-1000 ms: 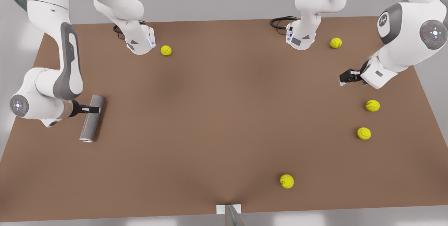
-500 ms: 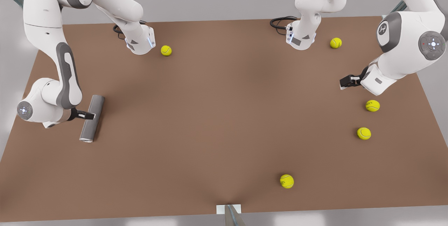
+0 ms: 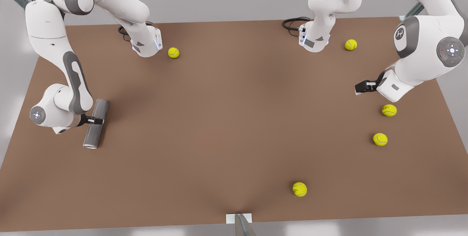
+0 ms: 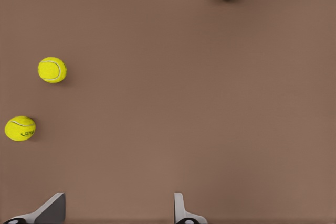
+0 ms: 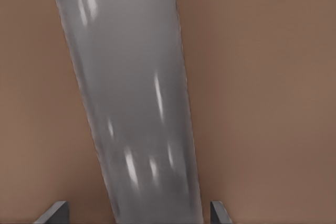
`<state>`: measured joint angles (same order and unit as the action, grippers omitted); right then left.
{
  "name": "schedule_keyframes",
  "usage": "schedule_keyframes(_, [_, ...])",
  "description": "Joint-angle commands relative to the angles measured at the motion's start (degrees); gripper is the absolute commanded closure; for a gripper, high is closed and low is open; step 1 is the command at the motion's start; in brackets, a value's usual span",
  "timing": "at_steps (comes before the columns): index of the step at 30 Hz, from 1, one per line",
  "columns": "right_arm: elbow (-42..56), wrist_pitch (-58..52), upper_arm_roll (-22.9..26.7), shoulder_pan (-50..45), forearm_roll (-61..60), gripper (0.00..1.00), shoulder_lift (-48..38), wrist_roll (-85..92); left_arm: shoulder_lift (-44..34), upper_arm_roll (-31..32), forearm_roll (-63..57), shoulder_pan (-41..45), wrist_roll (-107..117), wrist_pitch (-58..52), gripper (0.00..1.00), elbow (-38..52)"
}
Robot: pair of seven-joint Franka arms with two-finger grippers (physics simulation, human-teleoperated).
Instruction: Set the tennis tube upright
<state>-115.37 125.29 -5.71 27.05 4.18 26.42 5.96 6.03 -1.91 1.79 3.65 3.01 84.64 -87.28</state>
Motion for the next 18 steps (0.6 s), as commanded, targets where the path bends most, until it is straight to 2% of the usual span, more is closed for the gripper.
schedule_keyframes(1, [-0.21, 1.27, 0.0, 0.02, -0.05, 0.0, 0.39, 4.59, -0.05, -0.02, -0.03, -0.05, 0.07, 0.0, 0.0, 0.0])
schedule_keyframes(18, [-0.12, 1.36, 0.44, 1.07, 0.04, 0.0, 3.64, 4.68, 0.3, -0.02, -0.03, -0.05, 0.16, -0.17, 0.0, 0.0])
